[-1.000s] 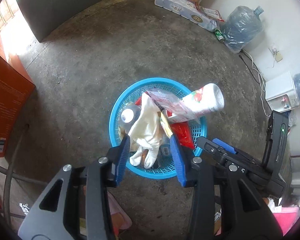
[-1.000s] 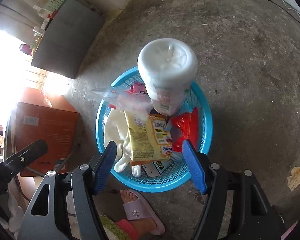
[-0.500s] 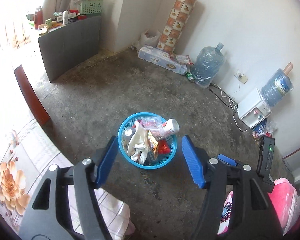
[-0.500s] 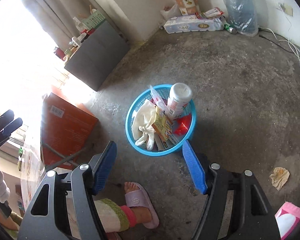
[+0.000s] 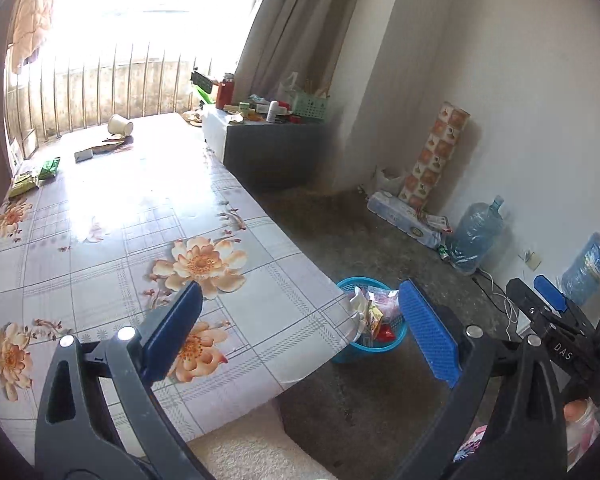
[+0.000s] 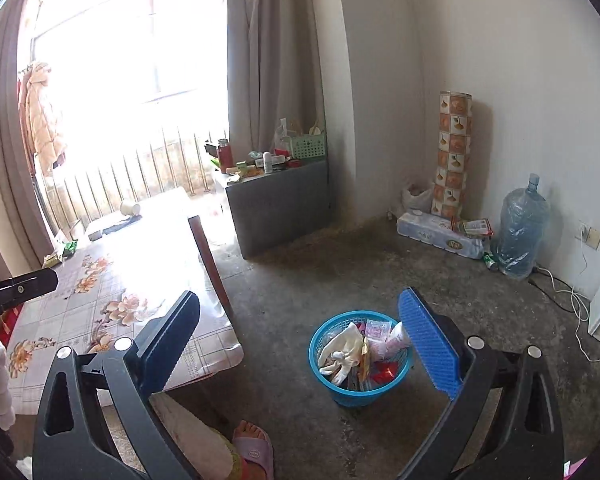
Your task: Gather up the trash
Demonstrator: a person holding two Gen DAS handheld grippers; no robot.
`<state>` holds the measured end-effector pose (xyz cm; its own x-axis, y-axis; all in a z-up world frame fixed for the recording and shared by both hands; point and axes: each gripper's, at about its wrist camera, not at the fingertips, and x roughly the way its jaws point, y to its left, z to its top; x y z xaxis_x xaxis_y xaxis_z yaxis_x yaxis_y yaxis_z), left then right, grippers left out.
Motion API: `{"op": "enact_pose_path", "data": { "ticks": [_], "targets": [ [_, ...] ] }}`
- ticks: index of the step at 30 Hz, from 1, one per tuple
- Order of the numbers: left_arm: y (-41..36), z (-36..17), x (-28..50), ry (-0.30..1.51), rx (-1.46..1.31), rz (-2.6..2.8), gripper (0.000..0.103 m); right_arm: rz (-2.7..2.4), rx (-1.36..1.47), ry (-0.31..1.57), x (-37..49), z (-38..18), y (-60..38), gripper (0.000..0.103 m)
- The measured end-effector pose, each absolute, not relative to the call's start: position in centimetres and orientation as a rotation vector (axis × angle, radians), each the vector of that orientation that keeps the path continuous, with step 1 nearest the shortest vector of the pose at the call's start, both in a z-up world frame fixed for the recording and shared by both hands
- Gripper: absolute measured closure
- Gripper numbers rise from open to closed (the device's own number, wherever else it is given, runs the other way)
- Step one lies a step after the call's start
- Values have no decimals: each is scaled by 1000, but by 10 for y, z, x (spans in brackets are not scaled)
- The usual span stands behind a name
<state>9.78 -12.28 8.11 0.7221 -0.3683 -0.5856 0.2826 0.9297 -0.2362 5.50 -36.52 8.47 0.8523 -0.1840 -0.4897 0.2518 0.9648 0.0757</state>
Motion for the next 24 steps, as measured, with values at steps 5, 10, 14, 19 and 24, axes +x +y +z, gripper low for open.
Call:
{"op": "enact_pose_path", "data": {
  "ticks": [5, 10, 14, 19, 24],
  "targets": [
    [-99, 63, 85, 742, -96, -146, 9, -287, -21, 625, 59, 72, -316, 6],
    [-95, 52, 73, 728, -8, -78, 9, -192, 82, 739, 60, 50, -300, 6],
    [-100, 46, 71, 757, -30, -69, 9, -185, 117, 797, 62, 37, -305, 6],
    [-112, 21, 84, 887, -53, -69, 9, -210, 121, 830, 65, 27, -313, 6],
    [-123, 5, 90, 931, -13, -43, 9, -238, 129, 860, 70, 10, -324, 6]
  ]
}}
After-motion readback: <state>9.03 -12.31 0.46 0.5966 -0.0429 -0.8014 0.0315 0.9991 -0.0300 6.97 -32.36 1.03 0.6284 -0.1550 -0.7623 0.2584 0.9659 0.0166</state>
